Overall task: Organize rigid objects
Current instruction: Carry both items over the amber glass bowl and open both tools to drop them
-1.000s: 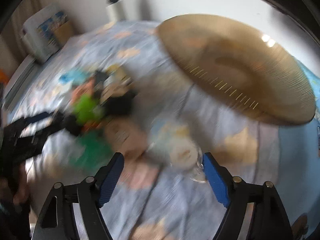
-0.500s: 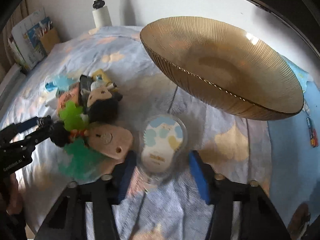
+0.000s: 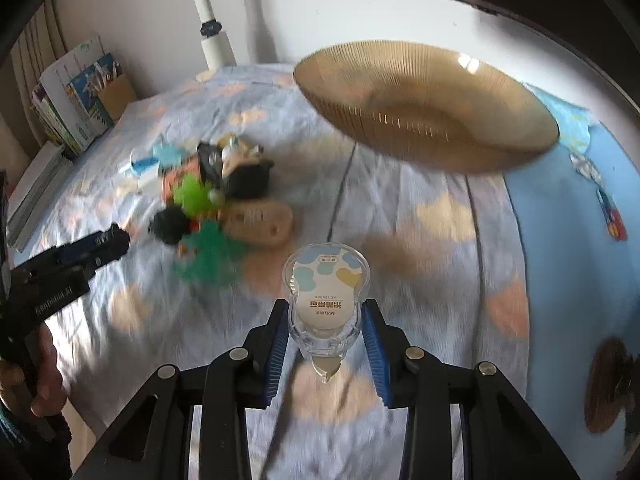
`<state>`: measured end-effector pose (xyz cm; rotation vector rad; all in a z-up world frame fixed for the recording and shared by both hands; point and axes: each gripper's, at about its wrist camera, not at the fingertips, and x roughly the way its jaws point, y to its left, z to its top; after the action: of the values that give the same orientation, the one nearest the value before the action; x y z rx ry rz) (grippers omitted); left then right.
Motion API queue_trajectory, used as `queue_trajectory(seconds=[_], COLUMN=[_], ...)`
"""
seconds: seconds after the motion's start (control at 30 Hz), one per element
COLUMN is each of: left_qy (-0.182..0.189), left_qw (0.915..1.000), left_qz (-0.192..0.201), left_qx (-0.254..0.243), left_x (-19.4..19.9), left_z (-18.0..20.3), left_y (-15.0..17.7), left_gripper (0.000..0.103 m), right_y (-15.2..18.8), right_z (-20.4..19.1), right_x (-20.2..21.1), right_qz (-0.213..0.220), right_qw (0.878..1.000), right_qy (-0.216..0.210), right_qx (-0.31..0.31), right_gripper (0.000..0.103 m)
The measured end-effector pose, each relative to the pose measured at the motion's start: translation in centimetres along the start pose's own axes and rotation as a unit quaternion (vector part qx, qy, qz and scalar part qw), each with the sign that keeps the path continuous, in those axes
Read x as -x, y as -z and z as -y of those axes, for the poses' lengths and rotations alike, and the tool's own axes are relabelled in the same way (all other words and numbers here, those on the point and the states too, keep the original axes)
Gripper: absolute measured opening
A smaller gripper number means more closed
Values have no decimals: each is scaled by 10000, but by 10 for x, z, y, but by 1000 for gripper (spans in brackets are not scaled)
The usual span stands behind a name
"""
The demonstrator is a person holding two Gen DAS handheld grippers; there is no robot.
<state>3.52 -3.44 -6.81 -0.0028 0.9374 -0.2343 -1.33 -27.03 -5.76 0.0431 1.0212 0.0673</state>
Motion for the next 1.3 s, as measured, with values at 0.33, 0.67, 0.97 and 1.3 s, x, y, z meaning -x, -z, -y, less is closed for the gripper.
queue_trajectory(seconds=[0.33,0.67,0.97,1.3], left_qy=[306,379,803,706], left_qw=[9992,9986,9866,9854], left_qz=[-13,70,1170,833], left_qx=[-271,-352,-803,-1304], left_x=[2,5,66,-7], left_z=[-13,1,55,162], left_y=[15,2,-71,-144], left_gripper=[82,39,39,39], right_y=[14,9,-35,-108], right_z=[-4,-14,0,72], right_x=[-9,-11,71,53], right_qz=[-127,30,1131,762], right_qw=[9997,9994,9923,9907], right_qy=[209,356,504,630], right_qx=[54,28,-58,-935], right_gripper=[63,43,43,43])
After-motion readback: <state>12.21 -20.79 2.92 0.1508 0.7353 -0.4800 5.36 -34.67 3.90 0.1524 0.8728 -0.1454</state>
